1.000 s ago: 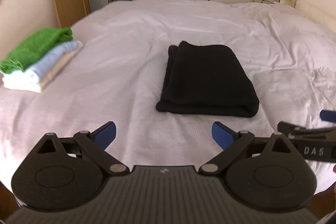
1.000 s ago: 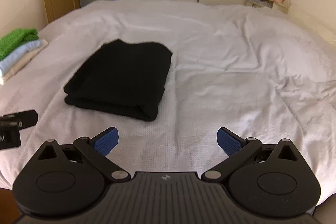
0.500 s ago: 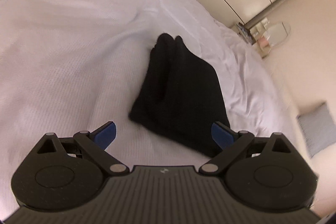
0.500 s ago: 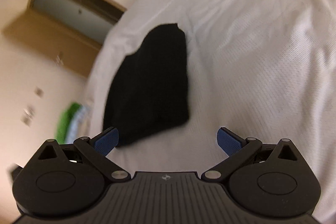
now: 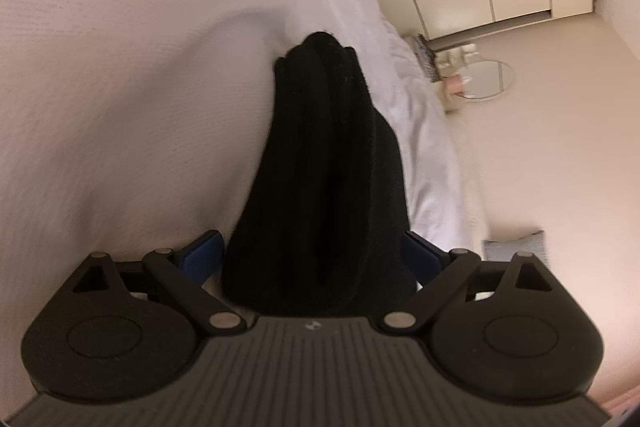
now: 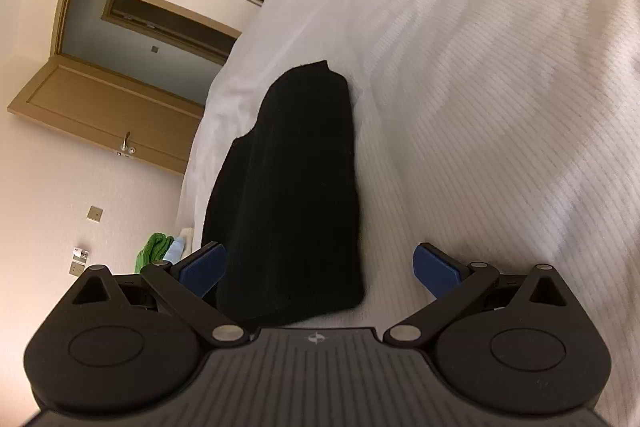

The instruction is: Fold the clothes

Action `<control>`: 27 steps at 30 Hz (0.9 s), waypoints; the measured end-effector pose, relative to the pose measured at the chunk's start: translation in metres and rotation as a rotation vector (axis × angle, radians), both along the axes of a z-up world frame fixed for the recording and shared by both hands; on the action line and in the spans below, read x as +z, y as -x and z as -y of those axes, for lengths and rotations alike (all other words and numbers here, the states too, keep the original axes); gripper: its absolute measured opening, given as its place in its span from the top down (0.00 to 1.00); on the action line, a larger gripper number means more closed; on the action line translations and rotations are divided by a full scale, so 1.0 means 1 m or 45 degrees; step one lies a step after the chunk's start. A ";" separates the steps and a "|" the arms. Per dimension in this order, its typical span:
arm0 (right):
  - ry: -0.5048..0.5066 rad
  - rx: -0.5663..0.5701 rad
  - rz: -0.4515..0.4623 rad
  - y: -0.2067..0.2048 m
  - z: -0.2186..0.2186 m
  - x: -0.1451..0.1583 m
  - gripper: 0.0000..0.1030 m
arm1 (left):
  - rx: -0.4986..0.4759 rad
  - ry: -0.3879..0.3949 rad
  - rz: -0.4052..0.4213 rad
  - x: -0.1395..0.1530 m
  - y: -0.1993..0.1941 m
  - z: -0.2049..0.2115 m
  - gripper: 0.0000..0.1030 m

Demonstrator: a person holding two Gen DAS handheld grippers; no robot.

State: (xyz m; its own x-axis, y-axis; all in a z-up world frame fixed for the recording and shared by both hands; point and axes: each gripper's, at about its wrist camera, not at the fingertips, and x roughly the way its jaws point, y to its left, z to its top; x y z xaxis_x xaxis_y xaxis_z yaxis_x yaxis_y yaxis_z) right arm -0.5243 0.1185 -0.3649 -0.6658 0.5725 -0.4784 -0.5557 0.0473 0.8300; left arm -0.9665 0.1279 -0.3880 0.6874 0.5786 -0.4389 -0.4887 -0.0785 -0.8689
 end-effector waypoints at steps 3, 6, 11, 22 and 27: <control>-0.012 -0.004 -0.009 0.000 -0.008 -0.001 0.00 | -0.054 -0.010 0.020 -0.002 -0.003 -0.016 0.10; -0.024 -0.011 -0.026 -0.001 -0.019 -0.001 0.02 | -0.109 -0.012 0.030 -0.002 -0.009 -0.033 0.10; -0.024 0.011 -0.022 0.001 -0.041 -0.001 0.09 | -0.161 -0.018 0.012 0.000 -0.019 -0.048 0.10; 0.108 0.155 -0.157 0.017 -0.106 -0.031 0.35 | -0.138 0.023 0.032 -0.008 -0.009 -0.050 0.35; 0.114 0.200 -0.187 0.030 -0.118 -0.042 0.35 | -0.158 0.019 0.014 -0.006 -0.015 -0.057 0.33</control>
